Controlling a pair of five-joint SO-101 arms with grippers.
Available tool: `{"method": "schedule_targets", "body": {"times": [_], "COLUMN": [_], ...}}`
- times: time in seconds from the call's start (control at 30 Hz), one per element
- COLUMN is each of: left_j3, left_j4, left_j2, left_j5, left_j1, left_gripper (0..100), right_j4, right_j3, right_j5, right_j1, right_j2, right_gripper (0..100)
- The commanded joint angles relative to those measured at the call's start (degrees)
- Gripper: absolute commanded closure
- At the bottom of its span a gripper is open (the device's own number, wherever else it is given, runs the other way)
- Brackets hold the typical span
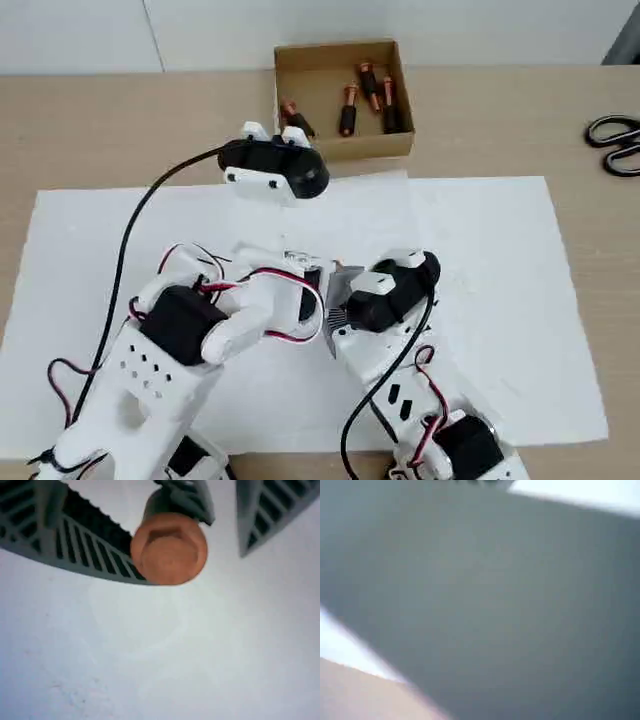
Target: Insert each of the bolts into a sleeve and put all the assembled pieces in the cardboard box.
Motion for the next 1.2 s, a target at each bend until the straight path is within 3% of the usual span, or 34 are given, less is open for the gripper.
{"method": "schedule_targets", "body": {"times": [0.0,0.1,0.3,0.53,0.7,1.17], "left_j3": [-4.2,-6.2,-6.9,-5.0,-1.3,-0.9], "left_j4": [1.1,1.1,-0.9,10.5,14.9,17.3], "left_j2": [-2.8,-5.8,-10.5,-11.1,-11.2,-11.2], "left_j5": [-2.2,-6.1,-17.9,-30.6,-36.1,-35.9], "left_j1": [-2.5,-9.8,-34.6,-53.9,-57.0,-57.2], "left_gripper": [76,76,76,75,75,75], "right_j4": [-1.7,-1.7,-1.7,-8.6,-9.1,-21.8], "right_j3": [-0.5,-0.4,-0.4,-1.8,-15.3,-71.9], "right_j5": [-0.3,-0.3,-0.3,0.8,3.7,3.4], "right_j1": [0.2,0.2,7.8,19.6,23.3,23.8], "right_j2": [-0.8,-0.8,-0.7,-0.6,8.7,82.2], "right_gripper": [99.5,99.5,99.5,99.5,99.5,99.5]}}
